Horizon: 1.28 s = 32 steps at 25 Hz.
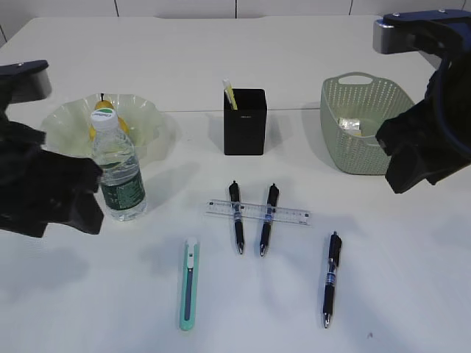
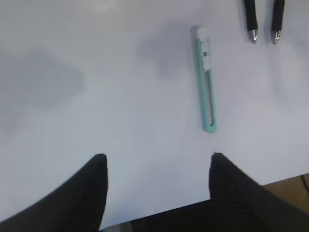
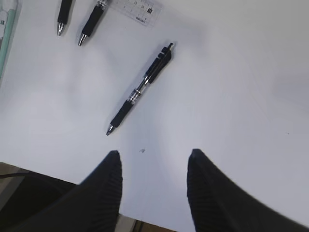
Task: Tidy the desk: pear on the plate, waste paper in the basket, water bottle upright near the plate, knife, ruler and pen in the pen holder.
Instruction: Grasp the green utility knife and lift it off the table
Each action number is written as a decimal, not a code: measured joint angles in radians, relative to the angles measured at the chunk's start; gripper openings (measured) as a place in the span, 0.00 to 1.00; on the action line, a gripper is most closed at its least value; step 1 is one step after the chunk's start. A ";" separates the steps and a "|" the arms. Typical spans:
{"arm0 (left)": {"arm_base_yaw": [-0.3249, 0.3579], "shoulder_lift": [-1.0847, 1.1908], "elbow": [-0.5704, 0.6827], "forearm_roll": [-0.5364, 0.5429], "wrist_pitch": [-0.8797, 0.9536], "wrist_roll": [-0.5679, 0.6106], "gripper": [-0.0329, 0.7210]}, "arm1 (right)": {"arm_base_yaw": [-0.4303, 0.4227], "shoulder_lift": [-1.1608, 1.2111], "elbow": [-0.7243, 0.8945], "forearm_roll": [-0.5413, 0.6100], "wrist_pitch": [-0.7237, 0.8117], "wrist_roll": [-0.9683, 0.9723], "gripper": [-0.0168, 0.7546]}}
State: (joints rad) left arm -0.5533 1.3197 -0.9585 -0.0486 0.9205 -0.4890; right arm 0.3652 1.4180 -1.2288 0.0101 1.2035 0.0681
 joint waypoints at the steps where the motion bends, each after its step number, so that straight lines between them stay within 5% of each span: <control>1: -0.029 0.008 0.000 0.014 -0.014 -0.039 0.66 | 0.000 0.000 0.000 0.000 0.000 0.006 0.46; 12: -0.253 0.246 0.000 0.139 -0.111 -0.378 0.66 | 0.000 0.000 0.000 0.002 0.004 0.058 0.46; 19: -0.262 0.364 -0.042 0.148 -0.183 -0.474 0.66 | 0.000 0.000 0.000 0.002 0.004 0.059 0.46; 32: -0.264 0.555 -0.178 0.151 -0.158 -0.481 0.66 | 0.000 0.000 0.000 -0.037 0.004 0.061 0.46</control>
State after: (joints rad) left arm -0.8177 1.8746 -1.1361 0.1020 0.7626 -0.9700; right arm 0.3652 1.4180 -1.2288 -0.0267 1.2076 0.1289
